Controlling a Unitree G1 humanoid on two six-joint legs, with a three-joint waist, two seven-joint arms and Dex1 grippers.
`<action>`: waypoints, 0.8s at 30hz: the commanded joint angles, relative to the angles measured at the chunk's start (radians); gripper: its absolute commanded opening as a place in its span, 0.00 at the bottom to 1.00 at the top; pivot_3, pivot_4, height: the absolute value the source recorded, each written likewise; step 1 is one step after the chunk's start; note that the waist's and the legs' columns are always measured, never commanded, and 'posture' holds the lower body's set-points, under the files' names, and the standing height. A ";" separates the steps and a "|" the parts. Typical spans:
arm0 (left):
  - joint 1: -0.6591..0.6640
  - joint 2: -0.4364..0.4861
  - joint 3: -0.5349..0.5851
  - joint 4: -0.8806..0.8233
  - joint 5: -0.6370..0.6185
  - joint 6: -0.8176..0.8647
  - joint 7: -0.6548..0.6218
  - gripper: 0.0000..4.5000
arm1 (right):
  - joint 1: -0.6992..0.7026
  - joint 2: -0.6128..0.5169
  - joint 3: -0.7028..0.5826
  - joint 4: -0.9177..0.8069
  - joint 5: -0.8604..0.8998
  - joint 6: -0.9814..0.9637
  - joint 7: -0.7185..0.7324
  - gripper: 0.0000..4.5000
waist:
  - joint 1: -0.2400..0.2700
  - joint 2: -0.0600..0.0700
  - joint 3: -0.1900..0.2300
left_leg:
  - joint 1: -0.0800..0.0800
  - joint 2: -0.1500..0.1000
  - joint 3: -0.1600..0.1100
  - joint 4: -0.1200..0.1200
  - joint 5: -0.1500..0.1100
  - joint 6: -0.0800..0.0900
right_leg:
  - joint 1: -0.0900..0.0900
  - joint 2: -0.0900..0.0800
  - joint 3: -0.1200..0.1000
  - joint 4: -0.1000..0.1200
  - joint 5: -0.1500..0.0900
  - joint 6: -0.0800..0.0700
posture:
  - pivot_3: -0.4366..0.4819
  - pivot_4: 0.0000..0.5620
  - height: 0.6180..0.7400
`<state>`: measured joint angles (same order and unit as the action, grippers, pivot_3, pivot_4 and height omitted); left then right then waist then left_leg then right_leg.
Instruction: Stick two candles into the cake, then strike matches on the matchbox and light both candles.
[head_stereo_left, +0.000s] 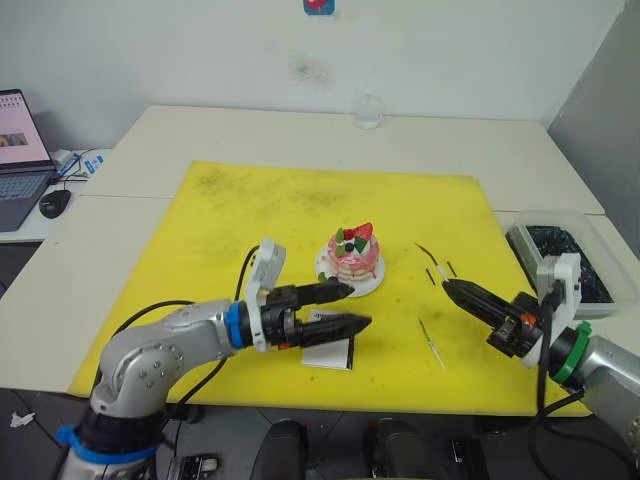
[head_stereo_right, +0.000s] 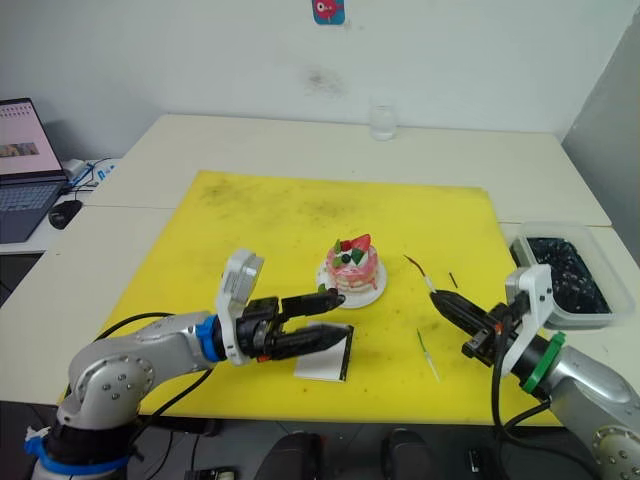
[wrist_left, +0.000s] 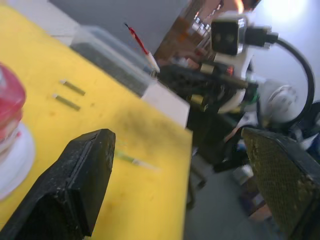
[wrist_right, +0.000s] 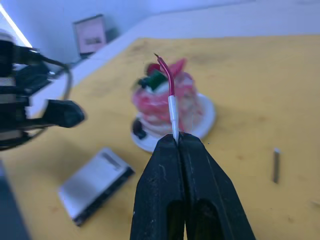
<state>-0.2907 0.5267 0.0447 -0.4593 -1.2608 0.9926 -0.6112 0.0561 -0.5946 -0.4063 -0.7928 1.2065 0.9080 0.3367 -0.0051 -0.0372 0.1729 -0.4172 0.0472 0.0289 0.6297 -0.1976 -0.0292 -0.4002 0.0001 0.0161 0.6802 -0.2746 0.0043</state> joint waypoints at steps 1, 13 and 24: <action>-0.055 -0.075 0.020 0.014 -0.195 0.005 0.141 1.00 | -0.090 -0.041 0.047 -0.001 0.299 -0.030 -0.150 0.01 | 0.000 0.000 0.000 | 0.000 0.000 0.000 0.000 0.000 0.000 | 0.000 0.000 0.000 0.000 0.000 0.000 | 0.48 0.27 1.00; -0.063 -0.187 -0.010 0.025 -0.397 -0.046 0.360 1.00 | -0.190 -0.100 0.226 0.008 0.560 -0.159 -0.387 0.01 | 0.000 -0.001 0.000 | 0.000 -0.001 0.000 0.000 0.000 0.000 | 0.001 0.001 0.000 0.000 0.000 0.001 | 0.48 0.27 1.00; -0.069 -0.210 -0.028 0.075 -0.488 -0.069 0.405 1.00 | -0.184 -0.120 0.274 -0.005 0.554 -0.206 -0.398 0.01 | 0.000 -0.001 0.000 | 0.000 -0.001 0.000 0.000 0.000 0.000 | 0.001 0.002 0.000 0.000 0.000 0.001 | 0.48 0.27 1.00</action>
<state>-0.3516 0.3251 0.0238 -0.3782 -1.7191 0.9397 -0.2068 -0.1276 -0.7053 -0.1329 -0.7687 1.7499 0.7252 -0.0670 -0.0050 -0.0379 0.1732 -0.4172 0.0462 0.0289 0.6301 -0.1974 -0.0292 -0.3995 0.0016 0.0165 0.6797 -0.2743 0.0049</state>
